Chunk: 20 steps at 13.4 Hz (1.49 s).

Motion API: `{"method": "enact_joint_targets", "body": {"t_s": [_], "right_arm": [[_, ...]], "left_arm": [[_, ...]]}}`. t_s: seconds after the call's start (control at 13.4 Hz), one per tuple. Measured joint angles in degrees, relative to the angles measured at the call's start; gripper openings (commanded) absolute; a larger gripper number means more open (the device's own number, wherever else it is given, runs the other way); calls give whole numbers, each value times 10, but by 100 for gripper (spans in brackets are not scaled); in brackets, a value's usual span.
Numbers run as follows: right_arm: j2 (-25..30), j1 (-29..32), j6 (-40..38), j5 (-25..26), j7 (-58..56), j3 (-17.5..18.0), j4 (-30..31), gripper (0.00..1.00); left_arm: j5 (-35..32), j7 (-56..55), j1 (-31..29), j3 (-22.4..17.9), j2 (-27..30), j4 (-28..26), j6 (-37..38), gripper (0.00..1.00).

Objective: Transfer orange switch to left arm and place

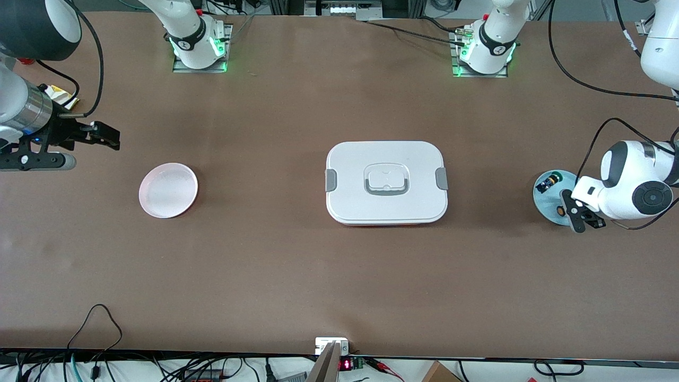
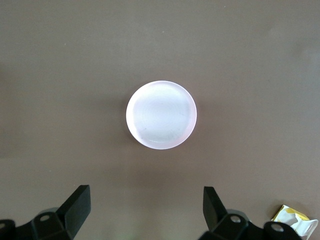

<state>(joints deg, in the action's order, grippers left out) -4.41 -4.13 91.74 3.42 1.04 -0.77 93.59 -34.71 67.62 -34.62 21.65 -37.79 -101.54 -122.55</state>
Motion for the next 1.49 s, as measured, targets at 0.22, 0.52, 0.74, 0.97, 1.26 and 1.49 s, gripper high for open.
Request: {"method": "enact_joint_targets", "body": {"t_s": [0.22, 0.52, 0.74, 0.97, 1.26, 1.49], "right_arm": [[17, 0, -7, -3, -2, -1, 4, 100], [28, -1, -8, -6, -16, 0, 3, 100], [29, -3, -11, -6, -17, 4, -7, 100], [29, -4, -24, -6, -17, 4, -20, 100], [29, -4, -27, -7, -17, 5, -22, 100], [29, -4, -28, -7, -17, 5, -22, 100]], "left_arm": [[0, 1, -2, 4, 0, 7, 1, 100], [5, -1, -3, 48, 22, 47, 103, 100], [30, -13, 9, 91, 44, 138, 258, 100], [46, -128, 53, 101, 54, 204, 375, 100], [66, -334, 98, 145, 54, 239, 468, 100], [104, -510, 102, 178, 59, 258, 503, 100]]}}
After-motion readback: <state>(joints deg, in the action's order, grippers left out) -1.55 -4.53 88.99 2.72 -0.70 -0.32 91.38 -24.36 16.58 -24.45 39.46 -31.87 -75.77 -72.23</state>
